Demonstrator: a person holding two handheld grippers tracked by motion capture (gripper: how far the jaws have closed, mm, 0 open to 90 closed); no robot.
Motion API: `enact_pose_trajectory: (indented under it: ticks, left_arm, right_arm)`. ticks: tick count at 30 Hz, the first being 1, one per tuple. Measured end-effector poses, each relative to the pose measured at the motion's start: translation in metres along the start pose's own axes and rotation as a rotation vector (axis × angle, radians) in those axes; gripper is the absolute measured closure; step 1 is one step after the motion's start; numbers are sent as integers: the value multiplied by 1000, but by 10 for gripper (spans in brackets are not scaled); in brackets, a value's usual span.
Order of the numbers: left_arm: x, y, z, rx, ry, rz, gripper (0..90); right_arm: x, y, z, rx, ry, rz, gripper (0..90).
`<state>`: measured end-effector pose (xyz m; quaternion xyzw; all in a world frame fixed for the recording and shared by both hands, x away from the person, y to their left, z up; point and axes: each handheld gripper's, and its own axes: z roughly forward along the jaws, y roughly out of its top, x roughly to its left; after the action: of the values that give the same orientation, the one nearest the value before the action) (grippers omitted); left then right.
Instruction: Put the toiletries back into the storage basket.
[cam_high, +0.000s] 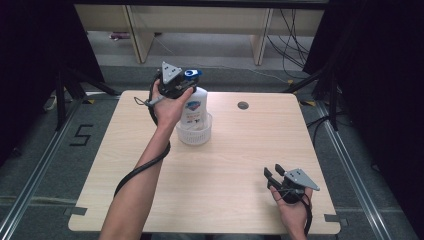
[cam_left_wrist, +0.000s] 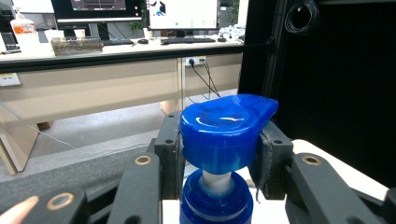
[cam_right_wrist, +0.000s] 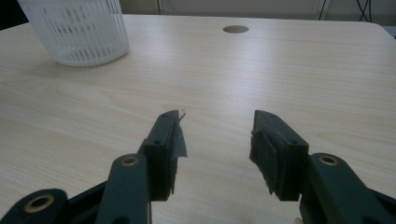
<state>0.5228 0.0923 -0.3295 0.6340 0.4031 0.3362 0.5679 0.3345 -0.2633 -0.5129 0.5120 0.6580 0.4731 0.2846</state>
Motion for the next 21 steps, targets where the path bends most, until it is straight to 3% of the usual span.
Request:
enact_pose_trajectory:
  ticks: [5,17,18,21]
  left_arm:
    - [0,-5,3,9,0,-1,597]
    - [0,-13,7,19,-3,1,597]
    - [0,-14,7,19,-5,2,597]
    - [-1,-14,7,15,-2,6,596]
  right_arm:
    - [-1,0,1,-12,0,-25,526]
    - [-1,0,0,-7,3,-18,525]
    - [-3,0,1,-14,-2,-51,525]
    - [-3,0,1,-23,-8,-67,526]
